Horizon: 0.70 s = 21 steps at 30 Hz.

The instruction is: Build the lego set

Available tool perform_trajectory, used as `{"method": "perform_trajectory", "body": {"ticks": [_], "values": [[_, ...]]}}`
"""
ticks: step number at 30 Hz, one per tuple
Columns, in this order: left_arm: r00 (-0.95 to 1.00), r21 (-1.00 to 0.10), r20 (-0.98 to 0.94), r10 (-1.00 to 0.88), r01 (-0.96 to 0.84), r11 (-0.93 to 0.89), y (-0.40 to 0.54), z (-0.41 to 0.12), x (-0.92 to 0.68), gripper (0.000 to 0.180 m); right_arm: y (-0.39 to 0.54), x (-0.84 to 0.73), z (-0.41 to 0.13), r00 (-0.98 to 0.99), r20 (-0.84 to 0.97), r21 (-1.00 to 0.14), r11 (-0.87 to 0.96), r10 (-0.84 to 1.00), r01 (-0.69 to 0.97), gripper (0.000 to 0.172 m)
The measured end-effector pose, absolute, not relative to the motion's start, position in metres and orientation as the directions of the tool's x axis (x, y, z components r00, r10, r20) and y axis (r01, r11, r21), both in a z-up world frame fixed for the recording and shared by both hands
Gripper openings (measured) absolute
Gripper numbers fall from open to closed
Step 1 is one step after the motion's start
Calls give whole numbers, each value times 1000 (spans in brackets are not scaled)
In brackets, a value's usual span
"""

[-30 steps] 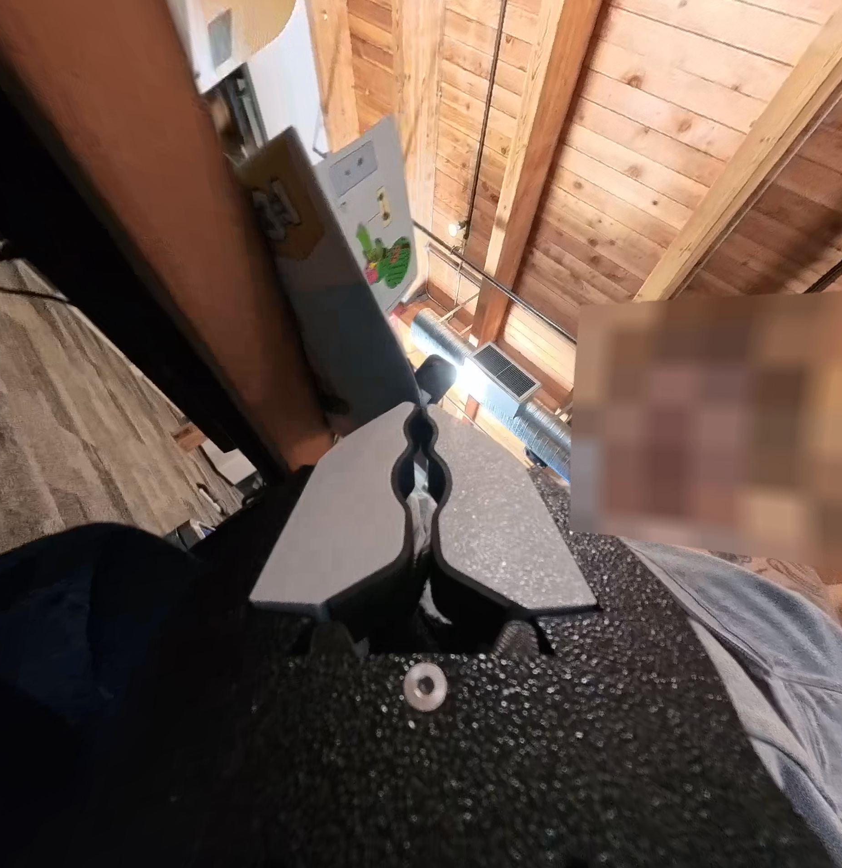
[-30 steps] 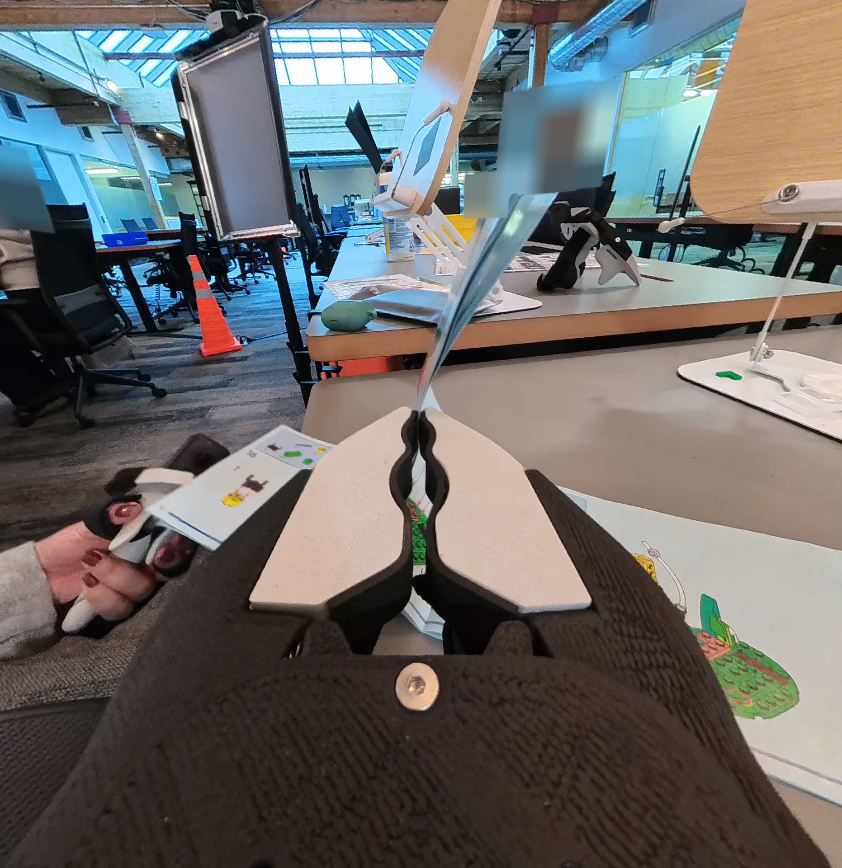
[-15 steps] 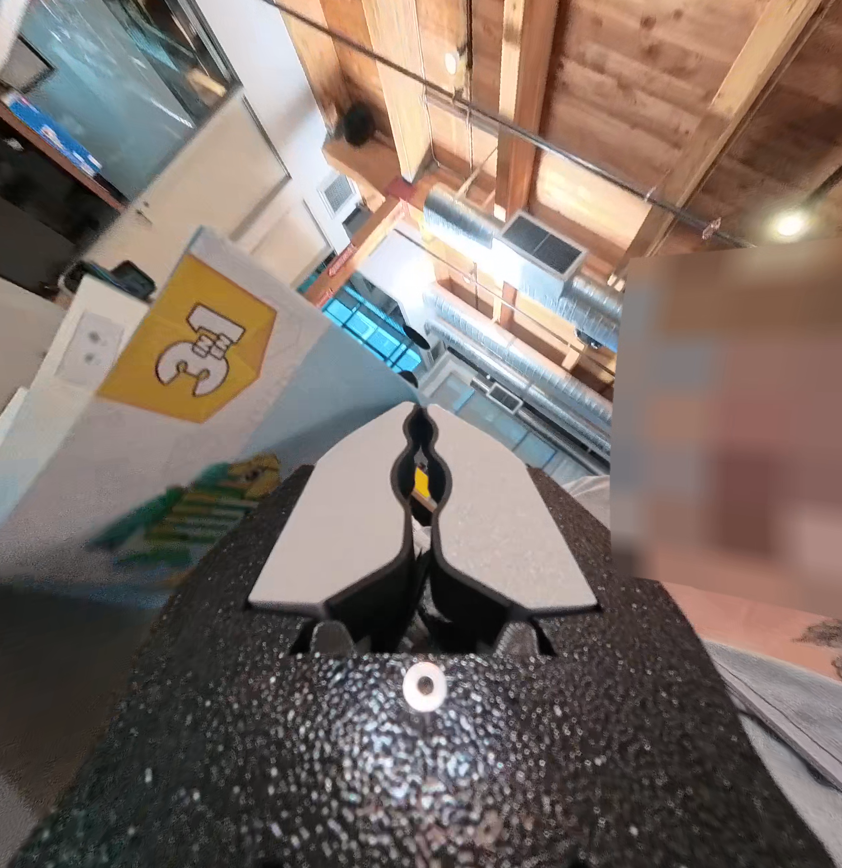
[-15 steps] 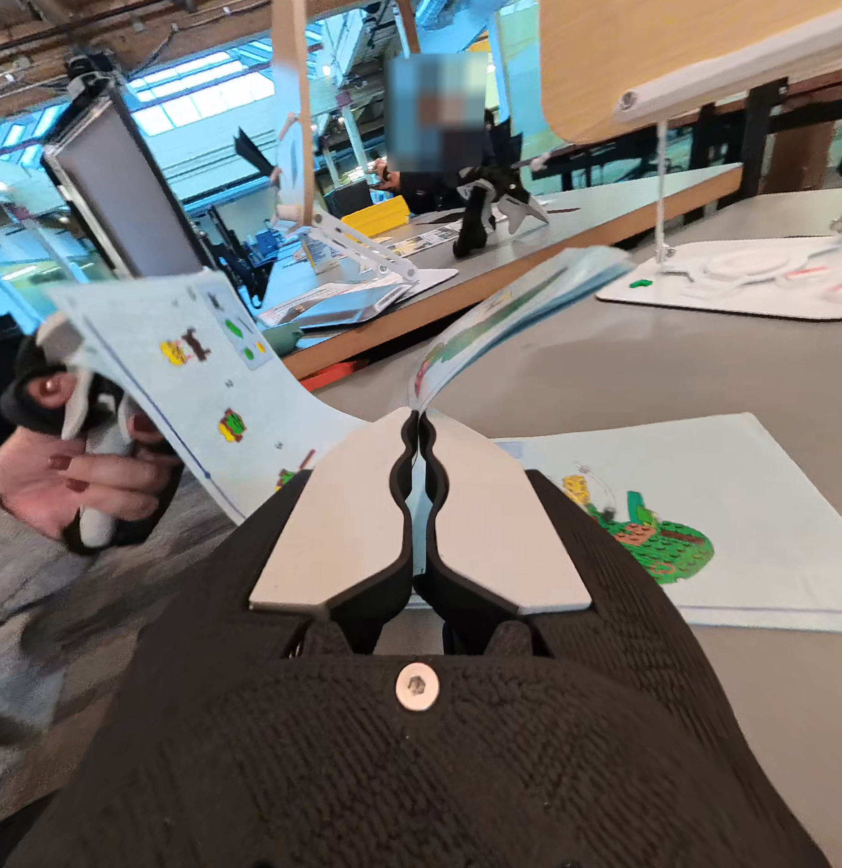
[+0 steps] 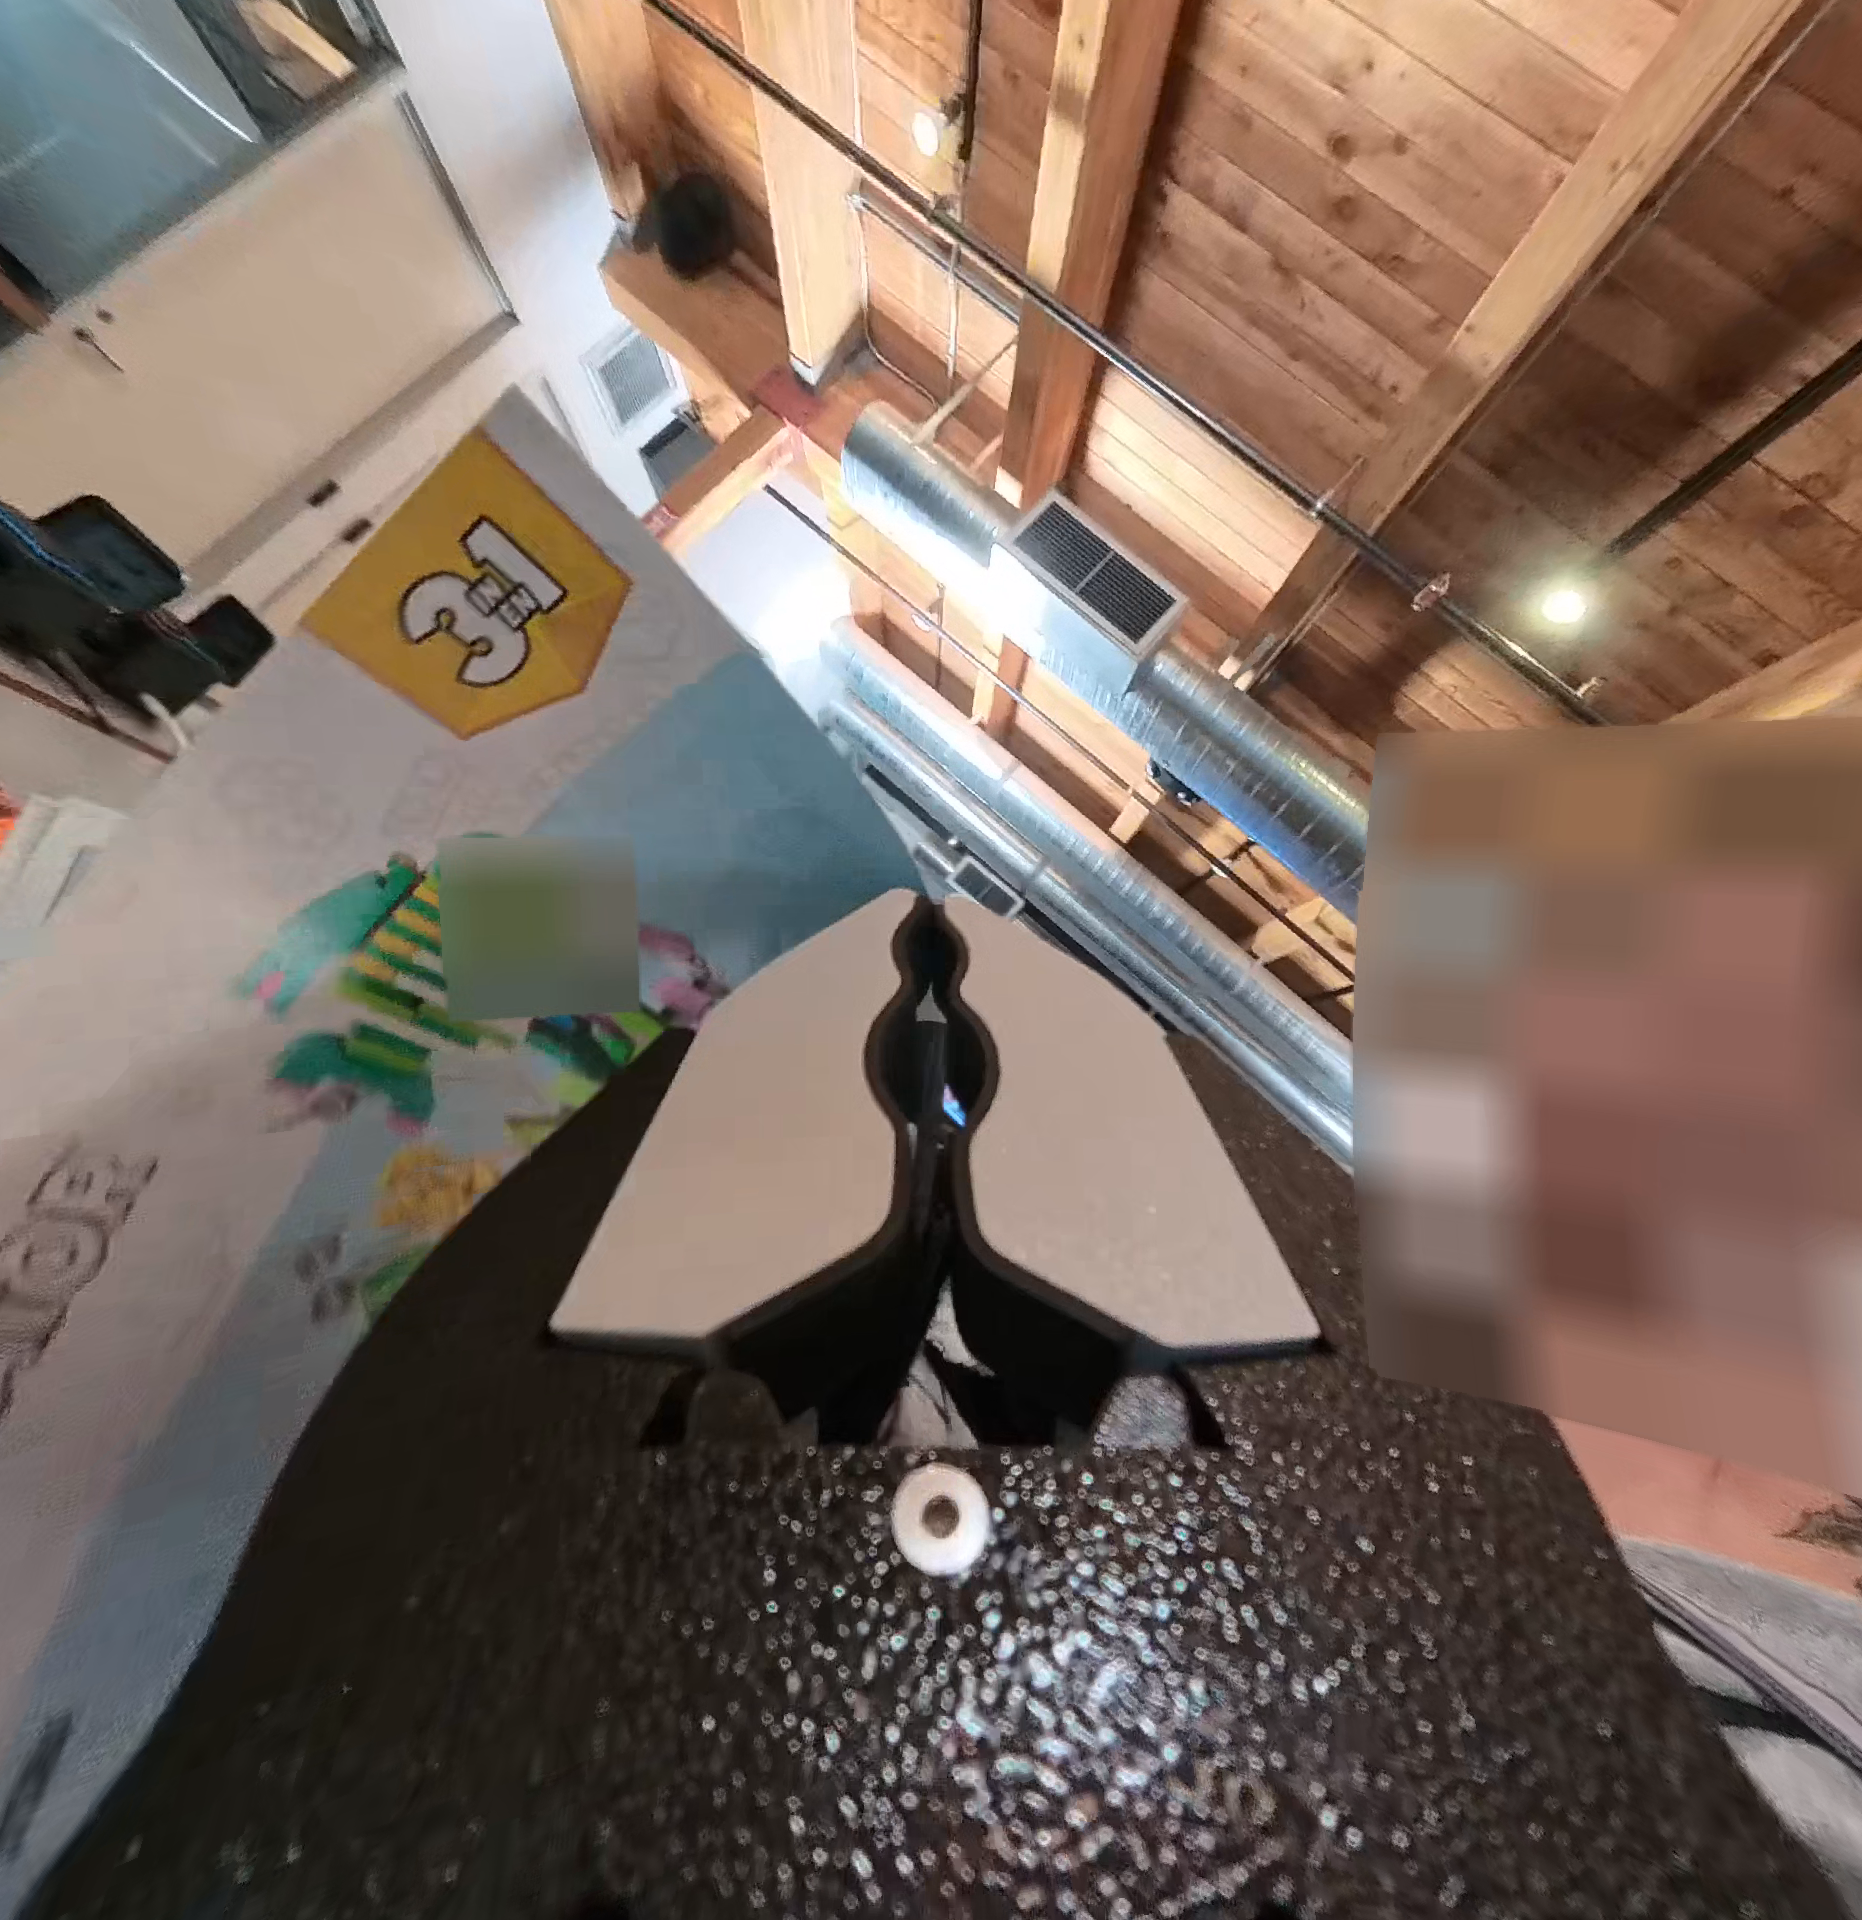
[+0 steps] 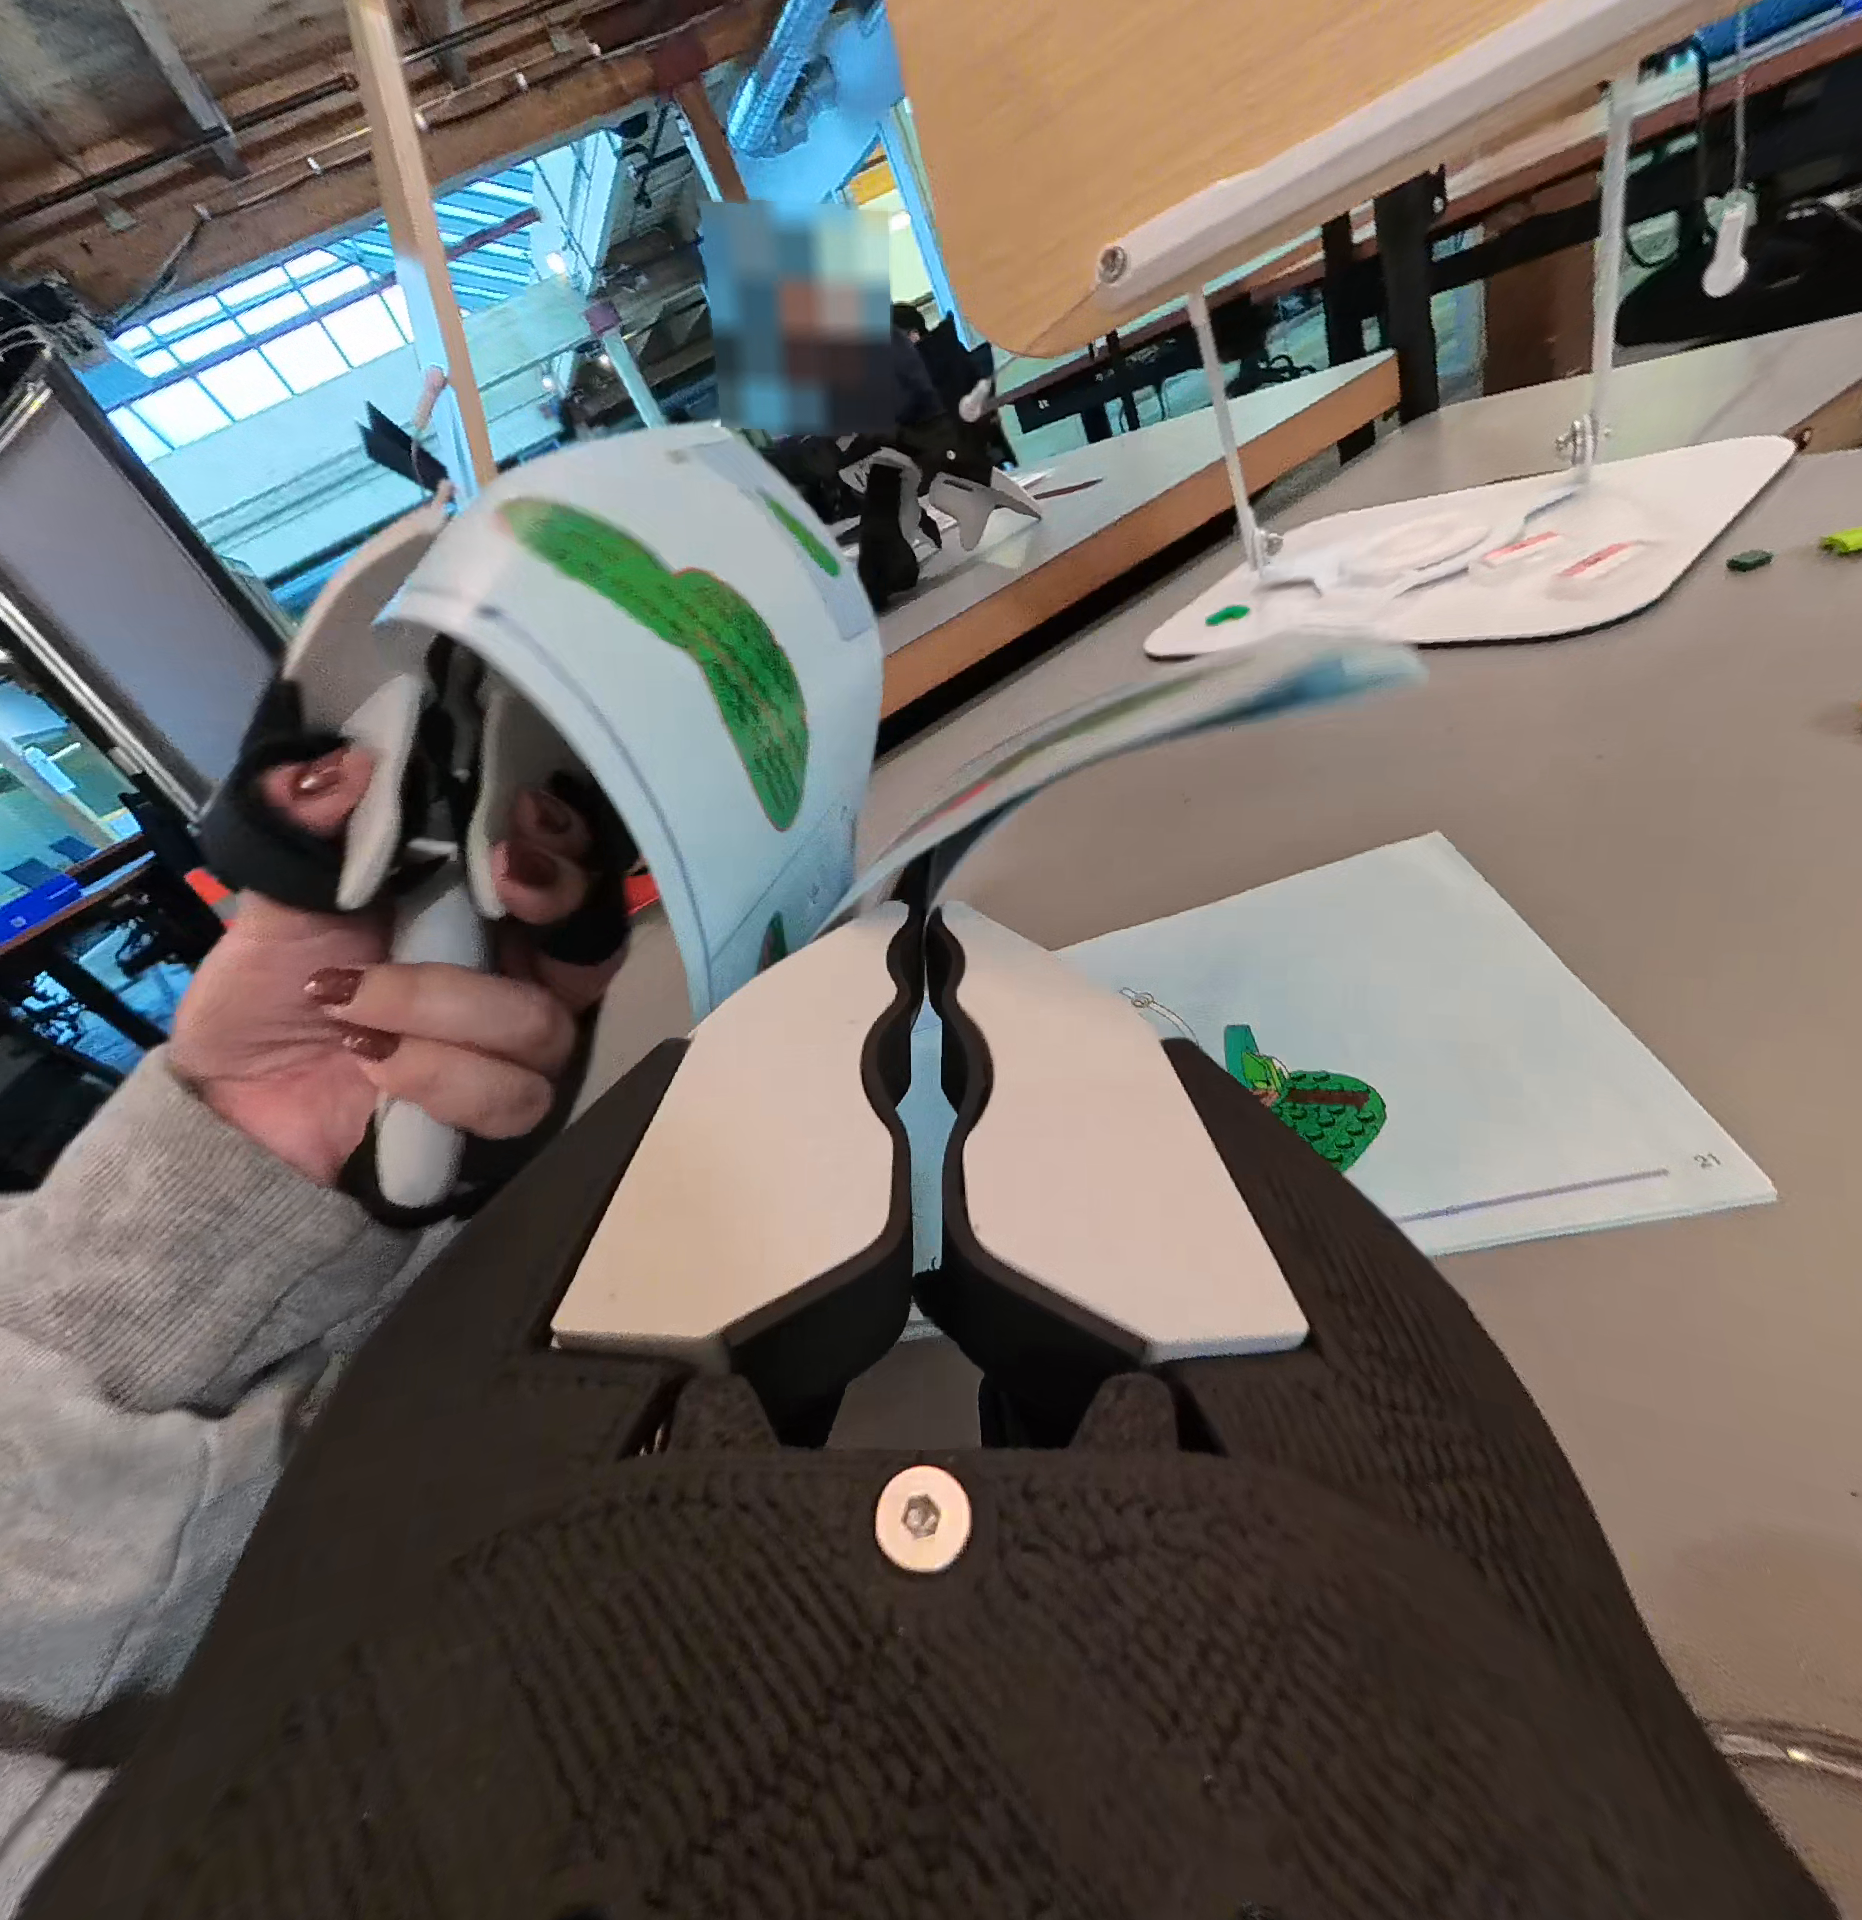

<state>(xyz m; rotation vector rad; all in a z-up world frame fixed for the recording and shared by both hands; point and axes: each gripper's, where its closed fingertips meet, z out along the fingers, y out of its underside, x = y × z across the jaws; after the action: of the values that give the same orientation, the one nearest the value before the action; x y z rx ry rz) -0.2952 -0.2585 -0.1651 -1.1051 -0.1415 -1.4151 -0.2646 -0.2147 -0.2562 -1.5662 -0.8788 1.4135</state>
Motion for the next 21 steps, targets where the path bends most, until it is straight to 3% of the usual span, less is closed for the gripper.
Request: {"method": "perform_trajectory", "body": {"ticks": [6,12,14,19,21], "values": [[358,-533,715,-600,835,-136,-329,-182,-308,0,-208,-264,-260,130,-468,-883,-468,874,-31,0],[397,-456,860,-320,880,-131,-377,-240,-314,0,-207,-264,-260,140,-467,-884,-467,873,-34,0],[389,-421,890,-238,902,-100,-393,-253,-318,37,-207,-264,-261,141,-470,-882,-470,871,-36,0],[451,-446,890,-71,892,74,-430,-261,-341,60,-206,-264,-261,142,-472,-881,-472,870,-37,0],[539,-537,842,36,829,158,-440,-255,-357,50,-206,-264,-261,143,-474,-880,-474,869,-38,0]]}}
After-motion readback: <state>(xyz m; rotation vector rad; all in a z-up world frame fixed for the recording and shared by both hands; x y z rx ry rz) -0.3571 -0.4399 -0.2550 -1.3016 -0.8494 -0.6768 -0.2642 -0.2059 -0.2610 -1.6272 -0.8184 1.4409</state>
